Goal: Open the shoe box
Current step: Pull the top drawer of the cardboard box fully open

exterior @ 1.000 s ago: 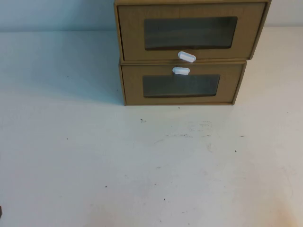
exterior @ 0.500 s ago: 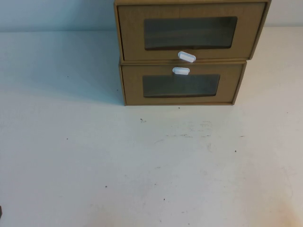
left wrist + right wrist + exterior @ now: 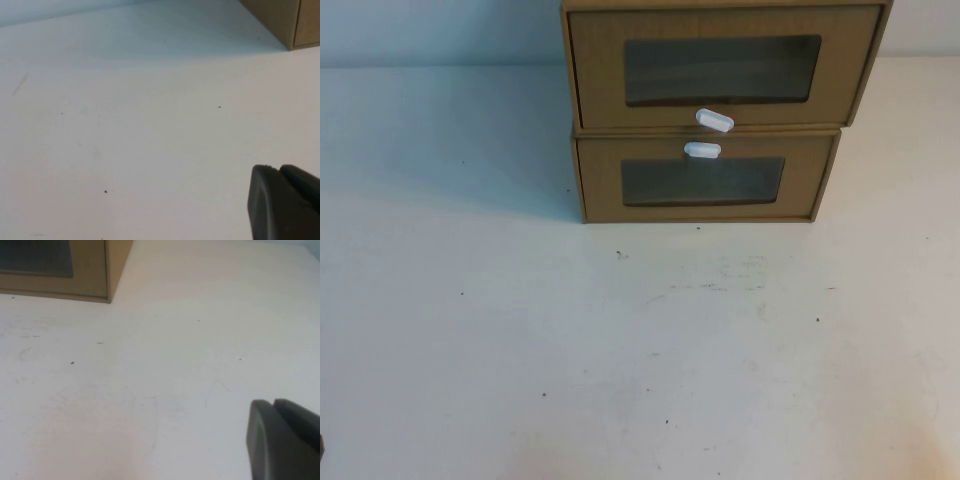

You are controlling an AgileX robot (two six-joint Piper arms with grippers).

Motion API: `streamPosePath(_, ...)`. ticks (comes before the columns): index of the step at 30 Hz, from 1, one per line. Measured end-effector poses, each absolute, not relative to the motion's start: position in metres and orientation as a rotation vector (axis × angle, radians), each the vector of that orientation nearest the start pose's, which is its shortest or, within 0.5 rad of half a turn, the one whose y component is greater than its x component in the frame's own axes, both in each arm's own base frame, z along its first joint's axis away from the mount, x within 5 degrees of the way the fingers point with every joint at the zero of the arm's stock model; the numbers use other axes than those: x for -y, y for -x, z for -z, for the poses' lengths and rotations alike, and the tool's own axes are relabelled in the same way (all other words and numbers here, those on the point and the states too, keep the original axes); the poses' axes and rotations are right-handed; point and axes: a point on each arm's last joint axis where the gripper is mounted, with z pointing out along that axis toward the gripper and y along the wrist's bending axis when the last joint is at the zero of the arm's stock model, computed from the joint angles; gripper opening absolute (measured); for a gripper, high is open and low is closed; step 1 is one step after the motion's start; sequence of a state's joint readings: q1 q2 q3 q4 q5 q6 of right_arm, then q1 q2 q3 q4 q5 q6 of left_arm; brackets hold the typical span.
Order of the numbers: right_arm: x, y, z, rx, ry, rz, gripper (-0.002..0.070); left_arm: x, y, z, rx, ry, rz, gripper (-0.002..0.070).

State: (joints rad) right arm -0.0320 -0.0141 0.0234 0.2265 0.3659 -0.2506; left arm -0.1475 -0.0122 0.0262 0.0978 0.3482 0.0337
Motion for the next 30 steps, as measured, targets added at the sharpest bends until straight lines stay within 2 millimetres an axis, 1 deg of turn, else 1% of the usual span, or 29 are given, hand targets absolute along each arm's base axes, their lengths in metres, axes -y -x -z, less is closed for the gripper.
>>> streamPosePath(4,-0.006,-0.053,-0.174,-1.843,0.062,-0.024,-0.0013,0.005,-0.054,-0.177,-1.792,-0.227,-0.014,-0.0006)
streamPosePath(6,-0.005,-0.053,-0.176,-1.822,0.059,-0.018,-0.0013,0.006,-0.055,-0.181,-1.751,-0.225,-0.011,-0.0006)
streamPosePath(8,-0.004,-0.054,-0.181,-1.774,0.048,-0.010,-0.0014,0.006,-0.056,-0.188,-1.672,-0.222,-0.005,-0.0006)
streamPosePath(9,-0.003,-0.055,-0.184,-1.736,0.038,-0.007,-0.0013,0.007,-0.056,-0.192,-1.628,-0.219,-0.002,-0.0006)
streamPosePath(11,-0.002,-0.056,-0.192,-1.645,0.015,0.006,-0.0013,0.008,-0.056,-0.205,-1.482,-0.213,0.008,-0.0006)
streamPosePath(15,0.005,-0.054,-0.217,-1.369,-0.048,0.050,-0.0014,0.010,-0.050,-0.230,-1.195,-0.194,0.032,-0.0006)
streamPosePath(17,0.008,-0.051,-0.229,-1.234,-0.078,0.072,-0.0014,0.011,-0.046,-0.240,-1.084,-0.189,0.039,-0.0006)
streamPosePath(21,0.012,-0.042,-0.246,-1.022,-0.118,0.108,-0.0013,0.011,-0.041,-0.247,-0.985,-0.184,0.045,-0.0006)
streamPosePath(25,0.015,-0.037,-0.253,-0.921,-0.139,0.125,-0.0014,0.011,-0.039,-0.251,-0.943,-0.178,0.050,-0.0006)
streamPosePath(30,0.017,-0.030,-0.261,-0.807,-0.177,0.102,-0.0013,0.008,-0.032,-0.260,-0.817,-0.125,0.076,-0.0006)
